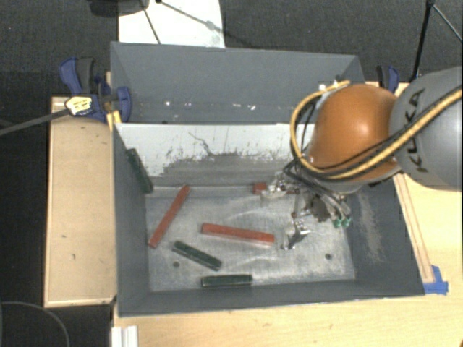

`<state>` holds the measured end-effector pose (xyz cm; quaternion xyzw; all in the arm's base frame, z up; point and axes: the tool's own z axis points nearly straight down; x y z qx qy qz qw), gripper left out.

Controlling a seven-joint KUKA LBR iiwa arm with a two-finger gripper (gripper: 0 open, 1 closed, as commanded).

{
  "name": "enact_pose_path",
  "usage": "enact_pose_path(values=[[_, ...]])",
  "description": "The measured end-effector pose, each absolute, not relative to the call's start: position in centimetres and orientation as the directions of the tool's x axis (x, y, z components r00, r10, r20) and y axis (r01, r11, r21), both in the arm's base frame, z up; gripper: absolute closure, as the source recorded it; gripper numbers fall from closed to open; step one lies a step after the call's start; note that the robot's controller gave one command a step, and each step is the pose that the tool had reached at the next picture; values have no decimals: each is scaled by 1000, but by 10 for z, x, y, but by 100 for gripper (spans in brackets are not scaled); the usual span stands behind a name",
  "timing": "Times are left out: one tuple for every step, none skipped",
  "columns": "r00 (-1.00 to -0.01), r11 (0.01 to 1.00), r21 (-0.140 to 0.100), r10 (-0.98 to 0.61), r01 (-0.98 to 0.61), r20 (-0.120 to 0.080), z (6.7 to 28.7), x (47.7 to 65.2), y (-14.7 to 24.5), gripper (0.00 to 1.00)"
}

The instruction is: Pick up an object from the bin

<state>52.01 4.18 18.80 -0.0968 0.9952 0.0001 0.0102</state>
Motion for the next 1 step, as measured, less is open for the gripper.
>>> enact_pose_path(values=[[-996, 996, 1, -86, -86, -15, 78, 545, 28, 100]])
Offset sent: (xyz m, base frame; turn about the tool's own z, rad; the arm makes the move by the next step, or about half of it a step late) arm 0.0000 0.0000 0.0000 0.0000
